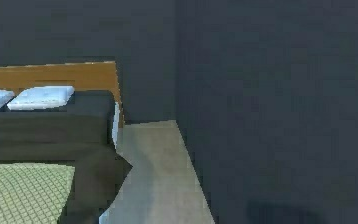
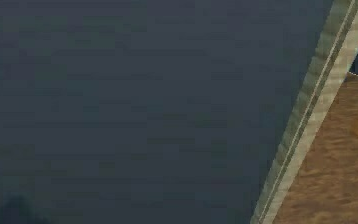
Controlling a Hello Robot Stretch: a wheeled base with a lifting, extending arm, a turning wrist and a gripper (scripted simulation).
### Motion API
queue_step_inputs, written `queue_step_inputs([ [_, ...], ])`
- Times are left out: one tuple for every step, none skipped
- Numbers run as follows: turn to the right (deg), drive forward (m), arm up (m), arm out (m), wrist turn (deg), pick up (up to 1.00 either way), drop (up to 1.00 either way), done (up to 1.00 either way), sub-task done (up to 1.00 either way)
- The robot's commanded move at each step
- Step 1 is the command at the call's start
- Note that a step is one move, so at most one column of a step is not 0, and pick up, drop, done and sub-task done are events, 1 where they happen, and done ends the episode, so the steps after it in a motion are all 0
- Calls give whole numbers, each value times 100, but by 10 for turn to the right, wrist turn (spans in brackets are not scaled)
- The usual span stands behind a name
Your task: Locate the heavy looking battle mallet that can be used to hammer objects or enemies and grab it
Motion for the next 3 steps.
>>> queue_step_inputs([
  [-450, 0, 0, 0, 0, 0, 0, 0, 0],
  [-450, 0, 0, 0, 0, 0, 0, 0, 0],
  [-450, 0, 0, 0, 0, 0, 0, 0, 0],
])
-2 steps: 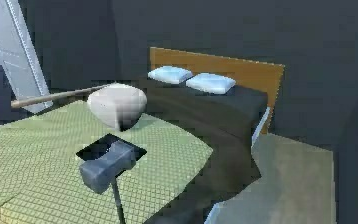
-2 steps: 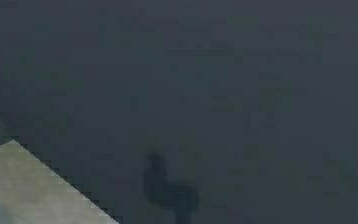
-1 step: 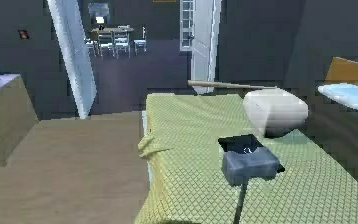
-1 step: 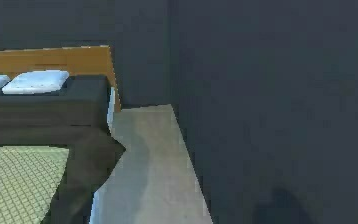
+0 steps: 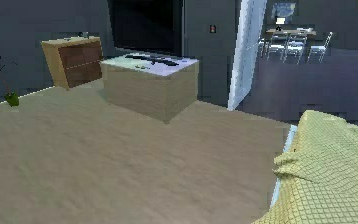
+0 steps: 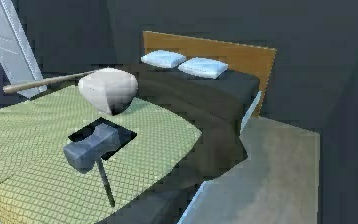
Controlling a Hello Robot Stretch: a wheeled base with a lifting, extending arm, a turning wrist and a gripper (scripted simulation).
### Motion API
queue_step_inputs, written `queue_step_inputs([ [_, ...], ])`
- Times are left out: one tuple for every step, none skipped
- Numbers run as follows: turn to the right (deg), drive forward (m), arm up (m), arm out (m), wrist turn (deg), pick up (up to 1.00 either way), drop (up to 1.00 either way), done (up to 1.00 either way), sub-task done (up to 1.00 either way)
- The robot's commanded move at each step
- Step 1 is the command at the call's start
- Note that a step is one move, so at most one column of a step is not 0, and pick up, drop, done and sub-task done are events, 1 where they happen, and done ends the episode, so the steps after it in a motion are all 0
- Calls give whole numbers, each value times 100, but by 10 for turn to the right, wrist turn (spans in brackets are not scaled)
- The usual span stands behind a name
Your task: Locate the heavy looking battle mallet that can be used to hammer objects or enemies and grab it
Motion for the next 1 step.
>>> queue_step_inputs([
  [-180, 0, 0, 0, 0, 0, 0, 0, 0],
])
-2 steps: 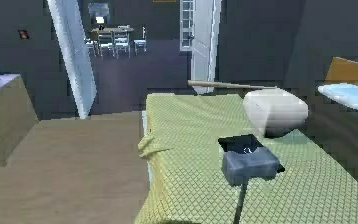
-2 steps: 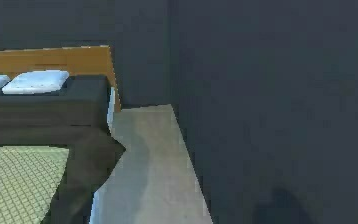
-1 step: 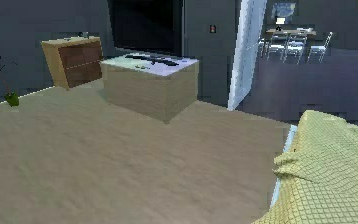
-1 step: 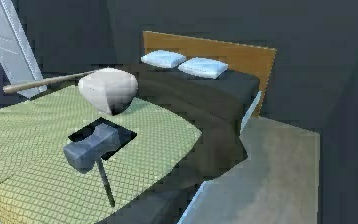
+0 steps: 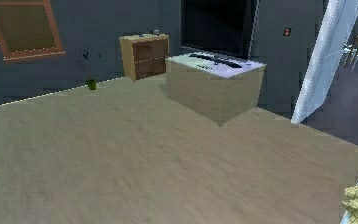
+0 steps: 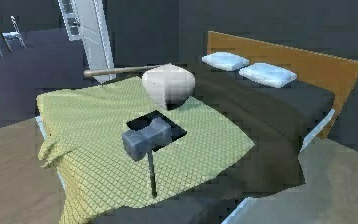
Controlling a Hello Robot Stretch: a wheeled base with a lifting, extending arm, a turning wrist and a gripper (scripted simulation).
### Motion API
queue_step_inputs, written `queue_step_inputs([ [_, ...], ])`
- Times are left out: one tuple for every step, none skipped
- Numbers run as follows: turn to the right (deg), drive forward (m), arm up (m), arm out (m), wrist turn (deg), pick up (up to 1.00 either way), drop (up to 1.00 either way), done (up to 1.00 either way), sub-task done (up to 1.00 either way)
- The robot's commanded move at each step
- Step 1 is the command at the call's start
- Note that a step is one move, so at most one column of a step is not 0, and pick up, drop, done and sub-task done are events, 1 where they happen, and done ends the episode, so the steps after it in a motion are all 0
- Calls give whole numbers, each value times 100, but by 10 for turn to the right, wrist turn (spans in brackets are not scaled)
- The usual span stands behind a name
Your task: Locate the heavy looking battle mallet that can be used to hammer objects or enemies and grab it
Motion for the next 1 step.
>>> queue_step_inputs([
  [0, 0, 50, 0, 0, 0, 0, 0, 0],
])
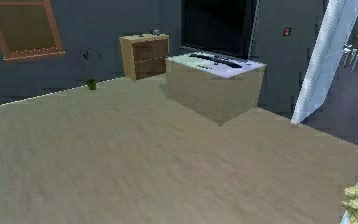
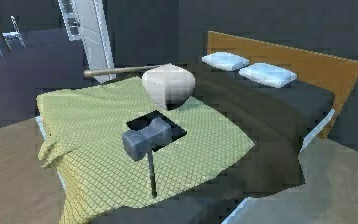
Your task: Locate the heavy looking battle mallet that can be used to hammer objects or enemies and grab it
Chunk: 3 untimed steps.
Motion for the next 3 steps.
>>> queue_step_inputs([
  [0, 0, 38, 0, 0, 0, 0, 0, 0],
  [0, 0, 0, 22, 0, 0, 0, 0, 0],
  [0, 0, 0, 0, 450, 0, 0, 0, 0],
])
